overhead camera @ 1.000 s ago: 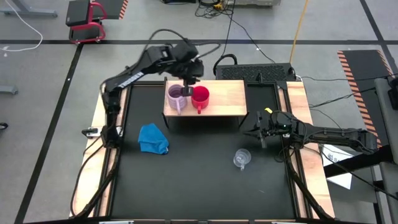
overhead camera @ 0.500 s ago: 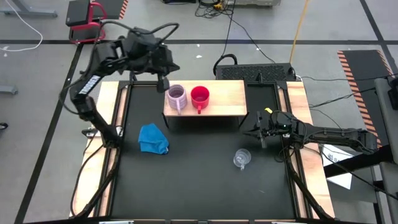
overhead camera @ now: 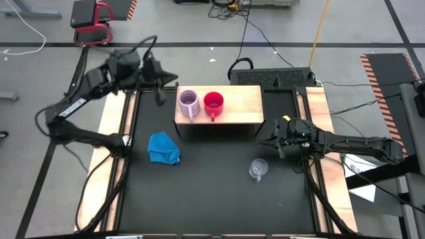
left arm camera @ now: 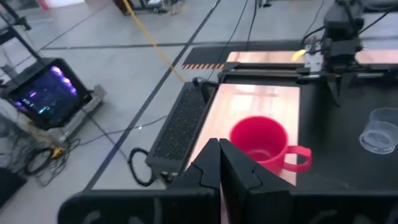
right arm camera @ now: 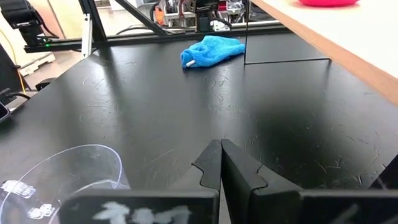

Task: Stack small to large cups/mugs on shelf
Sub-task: Put the transparent mug on the shelf

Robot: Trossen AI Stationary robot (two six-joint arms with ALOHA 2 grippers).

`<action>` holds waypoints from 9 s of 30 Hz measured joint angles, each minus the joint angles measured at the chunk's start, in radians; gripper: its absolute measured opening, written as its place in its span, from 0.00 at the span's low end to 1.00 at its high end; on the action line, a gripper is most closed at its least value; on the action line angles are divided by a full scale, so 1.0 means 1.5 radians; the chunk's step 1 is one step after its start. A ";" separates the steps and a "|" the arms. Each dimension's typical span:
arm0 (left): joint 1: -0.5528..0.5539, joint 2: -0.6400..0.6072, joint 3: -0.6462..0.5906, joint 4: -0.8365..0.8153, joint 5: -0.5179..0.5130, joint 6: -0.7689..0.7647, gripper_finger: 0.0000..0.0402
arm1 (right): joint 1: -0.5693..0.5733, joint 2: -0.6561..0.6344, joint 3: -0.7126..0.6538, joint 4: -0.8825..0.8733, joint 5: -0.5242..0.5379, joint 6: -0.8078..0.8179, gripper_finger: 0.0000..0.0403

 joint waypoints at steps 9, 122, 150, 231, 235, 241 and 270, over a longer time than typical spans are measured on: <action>-0.021 -0.195 -0.333 0.246 0.003 -0.044 0.00 | 0.000 0.000 0.000 0.005 0.000 0.000 0.00; -0.093 -0.560 -1.034 0.664 0.147 -0.124 0.07 | 0.246 0.518 0.553 -0.662 0.107 0.287 0.33; -0.093 -0.560 -1.034 0.667 0.181 -0.121 0.08 | 0.258 0.570 0.552 -0.648 0.108 0.286 0.26; -0.093 -0.560 -1.034 0.678 0.208 -0.118 0.08 | 0.275 0.141 0.200 -0.245 0.178 0.222 0.00; -0.093 -0.560 -1.034 0.670 0.208 -0.107 0.08 | 0.275 0.131 0.183 -0.203 0.178 0.208 0.00; -0.093 -0.560 -1.034 0.665 0.208 -0.105 0.08 | 0.269 0.126 0.172 -0.130 0.188 0.186 0.00; -0.093 -0.560 -1.034 0.666 0.208 -0.086 0.08 | 0.047 0.162 0.489 -0.374 0.193 0.026 0.00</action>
